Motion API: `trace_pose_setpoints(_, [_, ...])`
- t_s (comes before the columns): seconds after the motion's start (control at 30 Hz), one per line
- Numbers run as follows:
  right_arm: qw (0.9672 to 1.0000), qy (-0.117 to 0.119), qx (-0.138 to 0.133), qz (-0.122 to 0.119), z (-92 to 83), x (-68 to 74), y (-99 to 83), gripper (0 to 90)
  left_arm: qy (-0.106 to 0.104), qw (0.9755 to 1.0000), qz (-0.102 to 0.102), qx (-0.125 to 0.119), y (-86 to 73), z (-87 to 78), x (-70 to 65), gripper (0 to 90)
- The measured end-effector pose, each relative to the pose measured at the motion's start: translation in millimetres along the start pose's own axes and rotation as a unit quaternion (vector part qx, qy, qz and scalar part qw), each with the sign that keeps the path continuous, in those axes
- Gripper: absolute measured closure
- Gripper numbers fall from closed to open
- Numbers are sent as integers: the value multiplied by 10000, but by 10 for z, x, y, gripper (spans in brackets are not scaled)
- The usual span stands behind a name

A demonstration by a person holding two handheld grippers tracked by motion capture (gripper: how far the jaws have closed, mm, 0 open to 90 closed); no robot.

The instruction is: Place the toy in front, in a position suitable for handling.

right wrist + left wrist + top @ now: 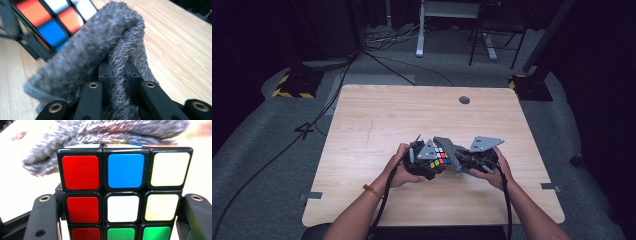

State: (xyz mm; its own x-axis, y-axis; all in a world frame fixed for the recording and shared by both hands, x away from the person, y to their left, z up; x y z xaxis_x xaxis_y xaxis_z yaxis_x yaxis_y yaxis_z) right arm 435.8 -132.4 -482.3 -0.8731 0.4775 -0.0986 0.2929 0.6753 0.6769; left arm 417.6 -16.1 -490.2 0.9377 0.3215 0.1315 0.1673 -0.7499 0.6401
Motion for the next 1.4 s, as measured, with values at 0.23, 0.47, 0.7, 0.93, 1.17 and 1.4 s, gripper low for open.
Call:
trace_pose_setpoints(0.23, [9987,450,-216,121,22,102,42,789,-162,9998,0,-118,8,2,-28,333])
trace_pose_setpoints(0.47, [9953,759,-553,257,-67,151,109,789,-215,9997,68,-88,-18,14,-41,327])
trace_pose_setpoints(0.7, [9939,812,-696,263,-142,167,152,789,-250,9997,5,14,-54,51,-36,326])
trace_pose_setpoints(0.93, [9977,489,-462,67,-66,130,105,788,-128,9999,-37,-5,-37,66,-21,333])
trace_pose_setpoints(1.17, [9963,720,-437,187,-6,131,58,787,-328,9994,-61,-117,-35,70,-14,330])
trace_pose_setpoints(1.4, [9959,735,-450,283,-20,144,70,789,-276,9994,-140,174,-87,140,2,324])
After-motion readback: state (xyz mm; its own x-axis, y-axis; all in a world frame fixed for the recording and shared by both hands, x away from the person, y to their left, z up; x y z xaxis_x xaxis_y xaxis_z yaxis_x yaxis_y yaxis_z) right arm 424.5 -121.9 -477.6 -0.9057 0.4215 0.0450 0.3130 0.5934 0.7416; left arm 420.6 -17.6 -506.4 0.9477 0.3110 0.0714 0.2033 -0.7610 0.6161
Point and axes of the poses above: each handheld gripper's, and its own axes: z roughly forward along the jaws, y roughly out of its top, x roughly to its left, the point moved 9 cm from there along z, roughly forward along the jaws, and after that the axes turned 11 degrees about x, right-handed, at the moved point
